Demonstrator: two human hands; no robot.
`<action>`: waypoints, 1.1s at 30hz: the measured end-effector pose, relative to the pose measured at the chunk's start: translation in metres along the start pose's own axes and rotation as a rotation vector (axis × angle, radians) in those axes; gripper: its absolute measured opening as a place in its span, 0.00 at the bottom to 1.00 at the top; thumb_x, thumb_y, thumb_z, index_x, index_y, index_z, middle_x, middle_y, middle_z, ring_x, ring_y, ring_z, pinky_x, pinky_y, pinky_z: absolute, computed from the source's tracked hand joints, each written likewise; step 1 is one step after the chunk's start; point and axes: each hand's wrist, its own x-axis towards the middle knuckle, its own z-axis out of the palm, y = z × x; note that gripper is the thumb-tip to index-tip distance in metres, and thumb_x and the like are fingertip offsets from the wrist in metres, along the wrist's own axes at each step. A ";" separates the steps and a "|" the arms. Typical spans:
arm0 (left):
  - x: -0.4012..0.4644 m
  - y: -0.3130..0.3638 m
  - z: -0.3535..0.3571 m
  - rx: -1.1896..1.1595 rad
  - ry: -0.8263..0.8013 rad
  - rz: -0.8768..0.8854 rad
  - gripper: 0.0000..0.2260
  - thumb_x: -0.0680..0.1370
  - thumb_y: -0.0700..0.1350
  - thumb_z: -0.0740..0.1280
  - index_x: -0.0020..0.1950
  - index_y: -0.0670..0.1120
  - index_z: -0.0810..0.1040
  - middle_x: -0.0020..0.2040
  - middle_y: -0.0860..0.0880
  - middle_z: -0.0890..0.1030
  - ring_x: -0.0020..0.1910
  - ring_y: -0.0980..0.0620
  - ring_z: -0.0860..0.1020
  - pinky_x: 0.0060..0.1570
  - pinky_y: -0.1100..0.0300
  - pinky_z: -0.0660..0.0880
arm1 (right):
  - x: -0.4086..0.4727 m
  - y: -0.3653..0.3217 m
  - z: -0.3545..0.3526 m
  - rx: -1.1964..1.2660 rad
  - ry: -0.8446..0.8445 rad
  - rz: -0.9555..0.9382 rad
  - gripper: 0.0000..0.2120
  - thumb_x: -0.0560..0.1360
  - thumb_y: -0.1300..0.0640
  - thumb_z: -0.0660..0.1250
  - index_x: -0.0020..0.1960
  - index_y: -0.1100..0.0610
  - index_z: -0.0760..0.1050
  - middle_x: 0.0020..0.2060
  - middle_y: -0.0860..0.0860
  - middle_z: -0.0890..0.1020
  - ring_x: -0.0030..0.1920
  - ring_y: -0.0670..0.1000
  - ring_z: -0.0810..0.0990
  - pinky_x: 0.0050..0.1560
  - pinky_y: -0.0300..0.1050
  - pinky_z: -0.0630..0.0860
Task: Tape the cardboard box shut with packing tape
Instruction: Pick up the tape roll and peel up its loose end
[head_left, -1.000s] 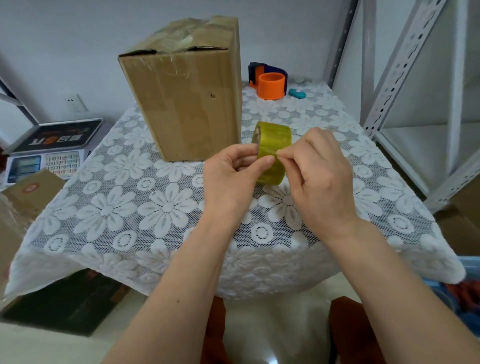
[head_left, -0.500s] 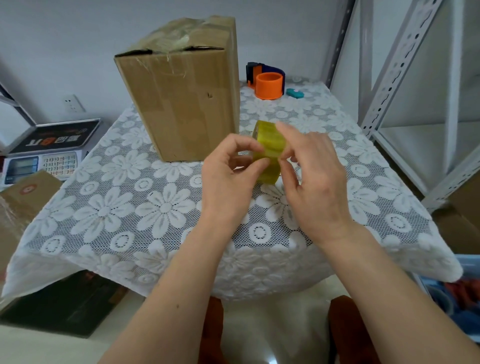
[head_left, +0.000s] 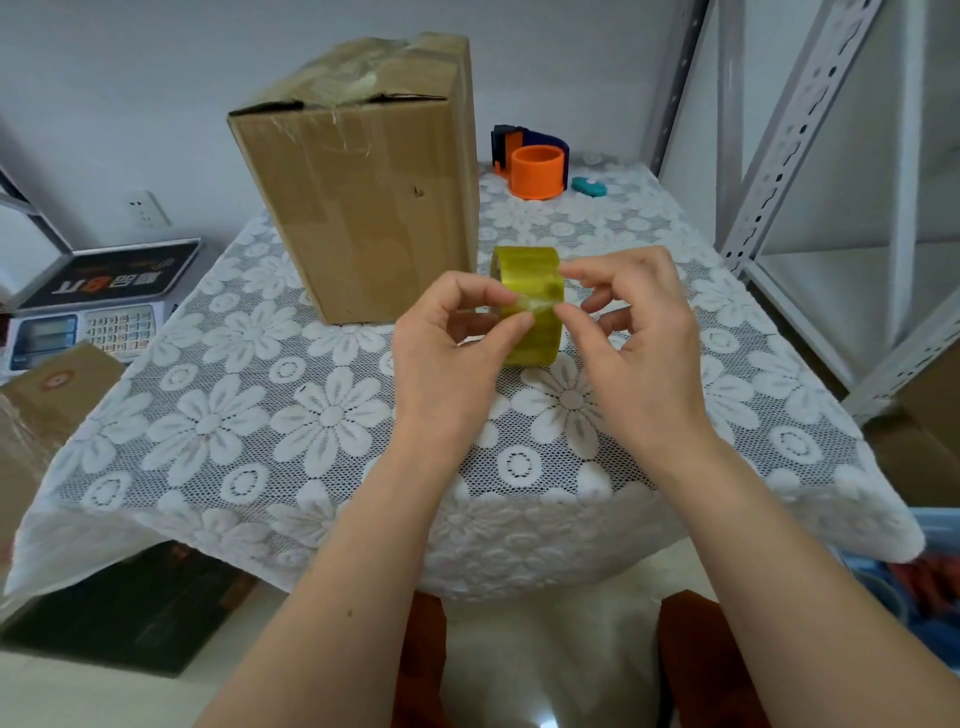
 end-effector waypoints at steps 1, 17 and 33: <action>0.000 0.000 -0.001 0.000 -0.002 0.002 0.09 0.69 0.36 0.74 0.41 0.49 0.79 0.43 0.44 0.83 0.42 0.47 0.82 0.43 0.52 0.81 | 0.000 0.000 0.000 0.018 -0.007 0.014 0.09 0.73 0.62 0.69 0.52 0.55 0.79 0.48 0.50 0.73 0.43 0.42 0.75 0.42 0.30 0.72; -0.002 0.002 -0.003 -0.013 -0.024 -0.015 0.05 0.72 0.39 0.73 0.40 0.48 0.79 0.41 0.46 0.83 0.40 0.48 0.82 0.42 0.53 0.81 | -0.005 0.001 0.007 0.018 -0.058 -0.007 0.13 0.70 0.63 0.71 0.54 0.56 0.77 0.50 0.51 0.73 0.46 0.46 0.76 0.44 0.34 0.74; -0.001 0.000 -0.006 -0.064 -0.032 0.007 0.07 0.70 0.36 0.74 0.39 0.48 0.82 0.38 0.51 0.84 0.39 0.53 0.82 0.43 0.58 0.79 | -0.004 -0.007 0.001 0.211 -0.020 0.168 0.04 0.72 0.59 0.71 0.44 0.51 0.81 0.46 0.52 0.78 0.42 0.40 0.77 0.42 0.32 0.74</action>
